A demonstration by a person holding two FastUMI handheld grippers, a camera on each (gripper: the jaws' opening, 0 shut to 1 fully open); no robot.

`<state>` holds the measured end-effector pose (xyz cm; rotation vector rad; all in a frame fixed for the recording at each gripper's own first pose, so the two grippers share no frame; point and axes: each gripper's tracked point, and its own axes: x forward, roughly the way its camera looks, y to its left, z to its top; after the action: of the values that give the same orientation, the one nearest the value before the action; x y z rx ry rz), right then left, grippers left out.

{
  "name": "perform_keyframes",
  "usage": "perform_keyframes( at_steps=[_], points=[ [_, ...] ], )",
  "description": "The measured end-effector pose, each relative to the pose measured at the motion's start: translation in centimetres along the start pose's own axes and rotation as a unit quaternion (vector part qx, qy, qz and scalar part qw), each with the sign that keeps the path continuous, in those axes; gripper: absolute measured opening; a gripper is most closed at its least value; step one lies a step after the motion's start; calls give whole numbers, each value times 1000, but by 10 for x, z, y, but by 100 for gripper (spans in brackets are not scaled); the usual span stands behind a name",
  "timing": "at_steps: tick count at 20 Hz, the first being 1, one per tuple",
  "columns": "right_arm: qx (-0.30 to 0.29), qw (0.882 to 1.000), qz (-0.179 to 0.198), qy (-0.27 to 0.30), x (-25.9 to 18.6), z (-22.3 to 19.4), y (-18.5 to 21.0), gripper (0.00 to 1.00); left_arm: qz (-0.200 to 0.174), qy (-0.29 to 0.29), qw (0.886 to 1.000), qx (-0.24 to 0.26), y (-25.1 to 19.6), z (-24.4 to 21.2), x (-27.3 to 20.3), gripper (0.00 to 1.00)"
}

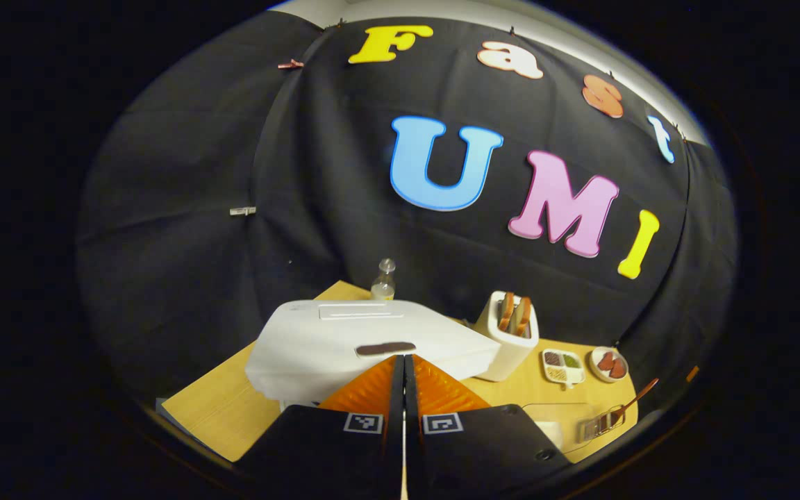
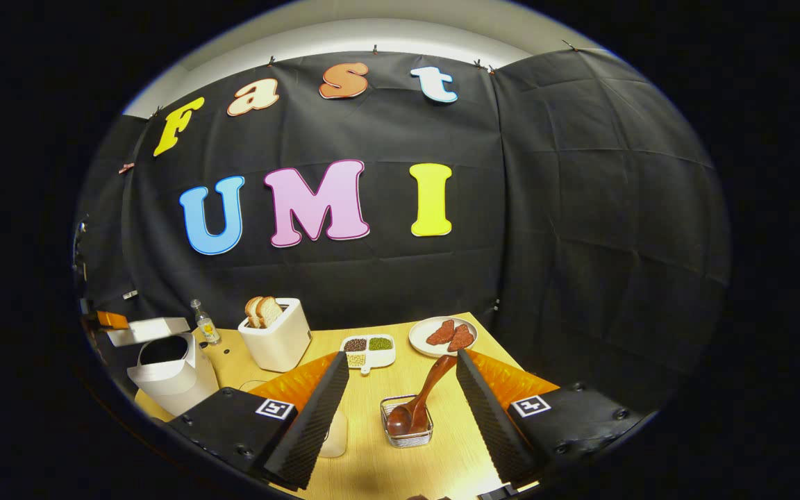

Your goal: Close the left gripper, press the button to open the rice cooker; take a wooden spoon from the chopstick holder with the right hand, scoop a spoonful of rice and pour it into the rice cooker, then put the wooden spoon back into the chopstick holder.

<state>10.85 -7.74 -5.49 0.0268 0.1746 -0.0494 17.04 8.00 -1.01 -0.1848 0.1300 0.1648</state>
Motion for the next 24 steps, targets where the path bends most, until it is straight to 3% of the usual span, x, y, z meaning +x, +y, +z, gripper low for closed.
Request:
perform_keyframes(
  at_steps=[4, 8, 10, 12, 16, 18, 19, 24],
  points=[
    [6, 1000, 2, 10, 13, -5, -7, 96, -5, -41, 999, 24, -14, 12, -40, 7],
    [10, 999, 0, 35, 33, -20, -15, 96, -11, -42, 998, 46, -27, 1, -72, 9],
    [12, 999, 5, 49, 43, -29, -16, 97, -16, -40, 998, 43, -35, -5, -85, 16],
    [13, 998, 4, 67, 54, -42, -22, 98, -37, -39, 998, 36, -52, -12, -95, 36],
    [34, 992, 20, 120, 76, -76, -25, 98, -51, -25, 997, 54, -72, -42, -109, 52],
    [47, 989, 26, 141, 89, -91, -29, 98, -42, -14, 997, 68, -82, -56, -113, 87],
    [52, 987, 28, 150, 96, -99, -31, 98, -34, -6, 996, 77, -86, -63, -115, 96],
    [79, 977, 30, 194, 135, -137, -42, 99, -13, 27, 997, 68, -110, -95, -118, 96]
  ],
)
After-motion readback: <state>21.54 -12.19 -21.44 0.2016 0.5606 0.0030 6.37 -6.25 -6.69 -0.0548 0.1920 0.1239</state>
